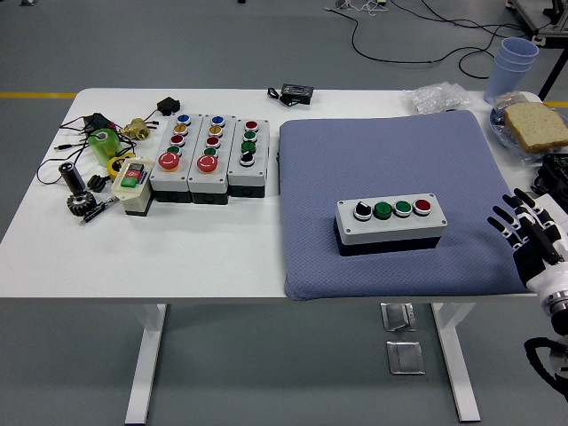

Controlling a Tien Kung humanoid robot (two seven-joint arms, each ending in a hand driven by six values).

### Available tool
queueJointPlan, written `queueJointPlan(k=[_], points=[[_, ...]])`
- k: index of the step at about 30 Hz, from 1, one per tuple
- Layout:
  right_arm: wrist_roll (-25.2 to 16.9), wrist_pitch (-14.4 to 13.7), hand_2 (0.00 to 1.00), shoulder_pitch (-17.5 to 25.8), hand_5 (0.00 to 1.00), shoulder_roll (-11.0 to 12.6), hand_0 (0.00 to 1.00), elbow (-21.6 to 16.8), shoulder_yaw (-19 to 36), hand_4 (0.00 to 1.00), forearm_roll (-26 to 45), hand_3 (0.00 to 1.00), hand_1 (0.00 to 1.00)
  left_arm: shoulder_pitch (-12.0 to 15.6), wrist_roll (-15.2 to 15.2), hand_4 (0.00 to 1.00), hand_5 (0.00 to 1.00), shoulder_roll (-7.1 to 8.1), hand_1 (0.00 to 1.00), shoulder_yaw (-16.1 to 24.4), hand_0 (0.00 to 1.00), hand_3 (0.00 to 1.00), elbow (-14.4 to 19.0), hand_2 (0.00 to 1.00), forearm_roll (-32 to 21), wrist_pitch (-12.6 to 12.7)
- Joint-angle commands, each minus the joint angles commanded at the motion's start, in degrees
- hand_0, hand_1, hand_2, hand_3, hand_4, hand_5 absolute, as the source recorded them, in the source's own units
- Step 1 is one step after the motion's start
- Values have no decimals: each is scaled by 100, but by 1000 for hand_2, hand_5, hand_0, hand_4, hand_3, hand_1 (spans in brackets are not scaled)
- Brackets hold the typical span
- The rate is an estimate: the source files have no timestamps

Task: Pick up the button,place it on the desk,press the button,press the button

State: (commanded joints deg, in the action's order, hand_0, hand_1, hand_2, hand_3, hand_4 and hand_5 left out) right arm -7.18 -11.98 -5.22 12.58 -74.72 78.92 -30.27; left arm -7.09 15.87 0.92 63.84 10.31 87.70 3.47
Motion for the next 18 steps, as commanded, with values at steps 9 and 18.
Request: queueJointPlan(k=[9, 18], points=[[5, -2, 662, -18, 205, 4, 648, -7, 112, 648, -19, 619, 587, -38, -15, 350, 921, 8, 660, -24, 666, 598, 0, 667, -76, 8], [-10, -43, 661, -58, 198, -12, 646, 6, 81, 641, 13, 620, 585, -82, -15, 350, 921, 10, 660, -38, 666, 598, 0, 667, -106, 7]])
